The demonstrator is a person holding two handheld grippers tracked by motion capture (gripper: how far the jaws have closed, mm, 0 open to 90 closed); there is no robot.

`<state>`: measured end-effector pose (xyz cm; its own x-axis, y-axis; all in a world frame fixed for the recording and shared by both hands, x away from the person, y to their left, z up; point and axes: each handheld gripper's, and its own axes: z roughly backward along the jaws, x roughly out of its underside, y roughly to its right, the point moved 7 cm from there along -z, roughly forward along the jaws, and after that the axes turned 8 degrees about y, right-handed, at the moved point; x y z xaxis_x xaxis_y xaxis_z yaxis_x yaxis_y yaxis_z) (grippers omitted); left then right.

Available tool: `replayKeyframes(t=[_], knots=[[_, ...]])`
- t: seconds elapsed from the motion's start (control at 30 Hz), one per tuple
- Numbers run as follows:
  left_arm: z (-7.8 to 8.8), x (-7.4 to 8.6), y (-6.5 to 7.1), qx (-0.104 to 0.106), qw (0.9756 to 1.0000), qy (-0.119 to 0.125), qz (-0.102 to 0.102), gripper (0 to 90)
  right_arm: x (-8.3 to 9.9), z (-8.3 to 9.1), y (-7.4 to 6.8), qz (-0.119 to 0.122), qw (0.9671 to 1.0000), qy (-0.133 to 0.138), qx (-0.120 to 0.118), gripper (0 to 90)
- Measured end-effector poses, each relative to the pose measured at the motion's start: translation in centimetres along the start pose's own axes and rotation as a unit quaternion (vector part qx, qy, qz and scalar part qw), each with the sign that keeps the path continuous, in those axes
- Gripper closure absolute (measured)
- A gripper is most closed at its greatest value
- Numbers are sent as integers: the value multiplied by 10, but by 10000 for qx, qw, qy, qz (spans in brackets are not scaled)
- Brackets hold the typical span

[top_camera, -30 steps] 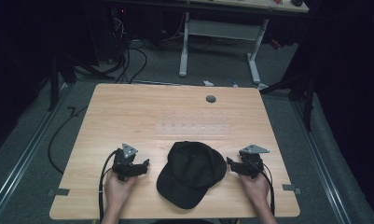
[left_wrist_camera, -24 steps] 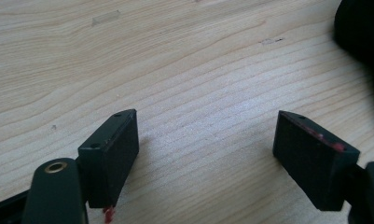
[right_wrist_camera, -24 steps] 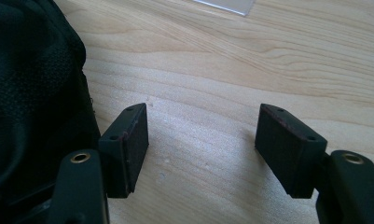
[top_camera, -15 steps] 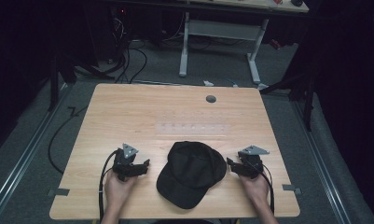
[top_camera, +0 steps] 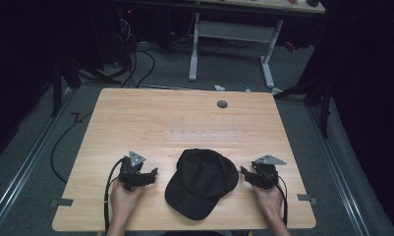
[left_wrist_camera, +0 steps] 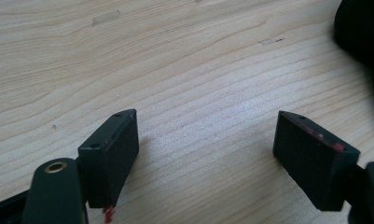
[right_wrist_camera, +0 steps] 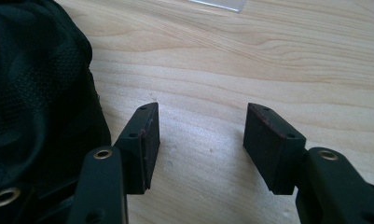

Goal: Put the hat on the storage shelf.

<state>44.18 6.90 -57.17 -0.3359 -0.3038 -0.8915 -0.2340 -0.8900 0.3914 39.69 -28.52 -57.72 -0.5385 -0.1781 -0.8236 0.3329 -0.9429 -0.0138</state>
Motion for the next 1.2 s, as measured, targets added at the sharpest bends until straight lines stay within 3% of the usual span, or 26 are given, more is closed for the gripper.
replayKeyframes(t=[0.37,0.57,1.0,1.2], knots=[[0,0,0,-1,10000,0,-3,226,-9,21,-1,-178,9991,373,-116,457],[0,0,0,-6,10000,2,6,226,-13,33,-9,10,9986,500,-168,454],[0,0,0,-10,10000,4,5,227,-28,57,-39,244,9952,735,-601,470],[0,0,0,-17,10000,12,18,228,-38,64,-60,361,9921,854,-850,471]])
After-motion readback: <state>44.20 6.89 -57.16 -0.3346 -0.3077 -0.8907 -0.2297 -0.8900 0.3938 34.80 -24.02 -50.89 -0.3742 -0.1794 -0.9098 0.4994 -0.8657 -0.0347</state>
